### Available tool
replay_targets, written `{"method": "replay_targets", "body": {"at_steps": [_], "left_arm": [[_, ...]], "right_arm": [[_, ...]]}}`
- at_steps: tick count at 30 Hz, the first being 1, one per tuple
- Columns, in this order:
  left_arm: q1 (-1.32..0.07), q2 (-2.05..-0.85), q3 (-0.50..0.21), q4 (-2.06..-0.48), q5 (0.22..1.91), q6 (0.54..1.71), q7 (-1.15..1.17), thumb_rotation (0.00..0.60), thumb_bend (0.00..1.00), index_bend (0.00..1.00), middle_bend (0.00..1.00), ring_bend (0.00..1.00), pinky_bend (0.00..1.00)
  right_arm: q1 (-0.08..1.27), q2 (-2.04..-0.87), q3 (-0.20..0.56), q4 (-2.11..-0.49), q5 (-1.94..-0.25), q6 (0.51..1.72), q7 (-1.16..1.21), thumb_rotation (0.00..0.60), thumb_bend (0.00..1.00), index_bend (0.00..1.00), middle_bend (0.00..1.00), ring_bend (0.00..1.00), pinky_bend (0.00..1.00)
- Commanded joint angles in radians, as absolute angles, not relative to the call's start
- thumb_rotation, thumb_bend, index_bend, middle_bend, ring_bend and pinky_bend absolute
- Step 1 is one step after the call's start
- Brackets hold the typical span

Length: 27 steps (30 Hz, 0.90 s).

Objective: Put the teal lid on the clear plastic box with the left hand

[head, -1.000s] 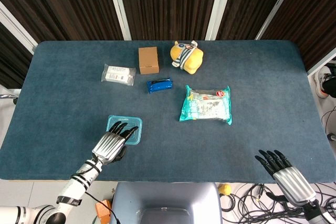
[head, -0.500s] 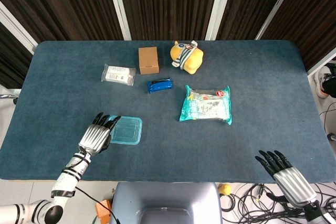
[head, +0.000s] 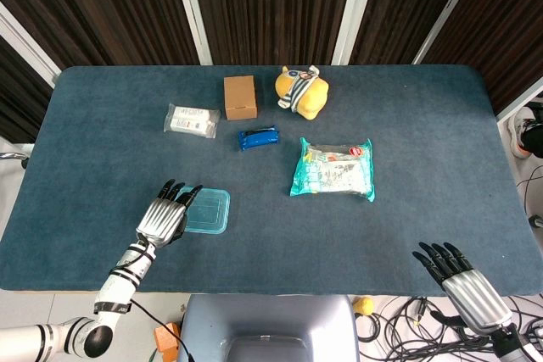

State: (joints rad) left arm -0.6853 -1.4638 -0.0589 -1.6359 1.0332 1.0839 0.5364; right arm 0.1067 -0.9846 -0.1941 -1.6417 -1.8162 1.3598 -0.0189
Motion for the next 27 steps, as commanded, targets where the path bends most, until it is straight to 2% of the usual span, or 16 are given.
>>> {"method": "replay_targets", "body": {"at_steps": [1,27], "left_arm": [[-0.69,-1.474,-0.067,-1.629,1.021,1.08,0.551,0.6,0.72,0.0,0.25,0.06,0.0],[-0.704,-1.485,-0.063,-1.621,0.945,1.043,0.627,0.6,0.72,0.0,0.25,0.04,0.0]], "right_arm": [[0.108,-0.984,-0.194,-1.641,-1.816,1.359,-0.018,0.6,0.03,0.0,0.0,0.0,0.0],[0.107,-0.983,-0.192,-1.641,-1.816,1.362,-0.016,0.6,0.03,0.0,0.0,0.0,0.0]]}}
